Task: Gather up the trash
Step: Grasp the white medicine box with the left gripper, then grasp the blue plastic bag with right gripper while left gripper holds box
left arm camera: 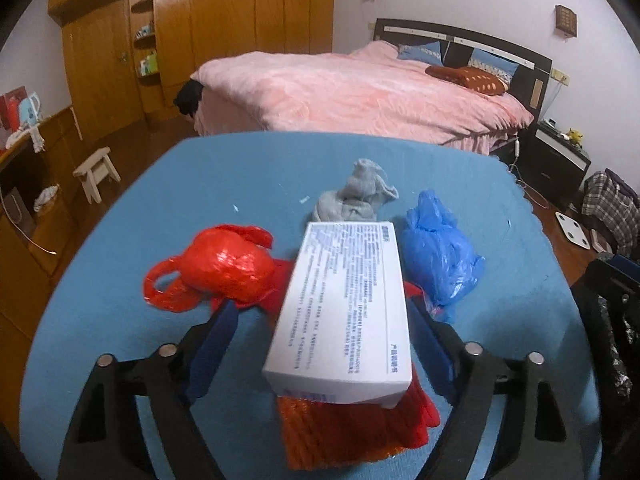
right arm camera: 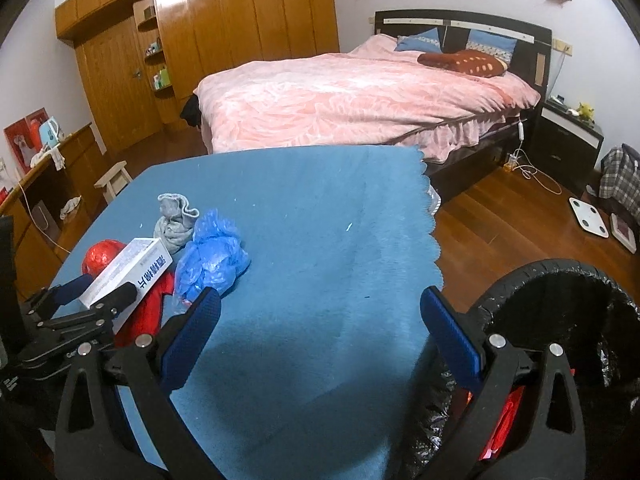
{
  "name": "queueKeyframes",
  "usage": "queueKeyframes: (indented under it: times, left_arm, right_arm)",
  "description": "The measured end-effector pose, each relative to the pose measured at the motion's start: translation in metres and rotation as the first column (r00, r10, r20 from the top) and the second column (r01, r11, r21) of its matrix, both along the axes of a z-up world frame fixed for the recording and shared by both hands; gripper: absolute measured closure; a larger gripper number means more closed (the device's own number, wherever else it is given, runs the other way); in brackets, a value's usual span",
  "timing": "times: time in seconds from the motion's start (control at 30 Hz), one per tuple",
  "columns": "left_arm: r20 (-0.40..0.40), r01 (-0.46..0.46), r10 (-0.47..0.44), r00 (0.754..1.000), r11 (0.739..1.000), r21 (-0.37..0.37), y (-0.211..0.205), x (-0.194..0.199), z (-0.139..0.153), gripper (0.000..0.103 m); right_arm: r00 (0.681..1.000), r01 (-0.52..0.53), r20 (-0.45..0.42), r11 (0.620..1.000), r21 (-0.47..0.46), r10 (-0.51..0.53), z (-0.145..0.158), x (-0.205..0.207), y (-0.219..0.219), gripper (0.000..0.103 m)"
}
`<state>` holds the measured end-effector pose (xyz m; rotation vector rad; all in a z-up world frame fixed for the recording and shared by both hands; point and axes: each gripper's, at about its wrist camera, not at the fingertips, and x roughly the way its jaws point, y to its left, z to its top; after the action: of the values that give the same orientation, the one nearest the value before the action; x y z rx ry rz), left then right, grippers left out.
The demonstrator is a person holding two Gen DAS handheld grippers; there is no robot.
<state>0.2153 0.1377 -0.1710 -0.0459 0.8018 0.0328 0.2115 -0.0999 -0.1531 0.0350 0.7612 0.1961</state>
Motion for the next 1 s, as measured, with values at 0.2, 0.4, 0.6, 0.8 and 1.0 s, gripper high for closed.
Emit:
queueKeyframes:
  times: [0.2, 0.4, 0.6, 0.8, 1.0]
  left_arm:
    - [-0.016, 0.024, -0.024, 1.000, 1.000, -0.016, -0.005, 0.005, -0.005, 0.037]
    - [-0.014, 0.030, -0.031, 0.999, 0.999, -0.029, -0.008, 0.008, -0.005, 0.048]
    - [0.046, 0.005, -0.004, 0.999, 0.999, -0.036, 0.000, -0.001, 0.014, 0.049]
    - [0.092, -0.028, 0.029, 0.995, 0.999, -0.018, 0.016, -0.005, 0.033, 0.049]
    - [0.101, -0.071, 0.070, 0.992, 0.997, 0.009, 0.034, -0.004, 0.036, 0.049]
  right_arm:
    - [1.000, -0.002, -0.009, 1.000, -0.004, 0.002, -0.004, 0.003, 0.002, 0.006]
    - [1.000, -0.003, -0.011, 1.000, -0.005, 0.003, -0.005, 0.003, 0.003, 0.006]
    - [1.000, -0.010, -0.005, 1.000, 0.001, 0.010, -0.007, 0.007, 0.011, 0.006]
    - [0.999, -0.041, 0.009, 0.999, 0.012, 0.041, -0.010, 0.021, 0.038, 0.006]
    - [0.997, -0.071, 0.004, 0.997, 0.004, 0.071, -0.020, 0.039, 0.072, 0.006]
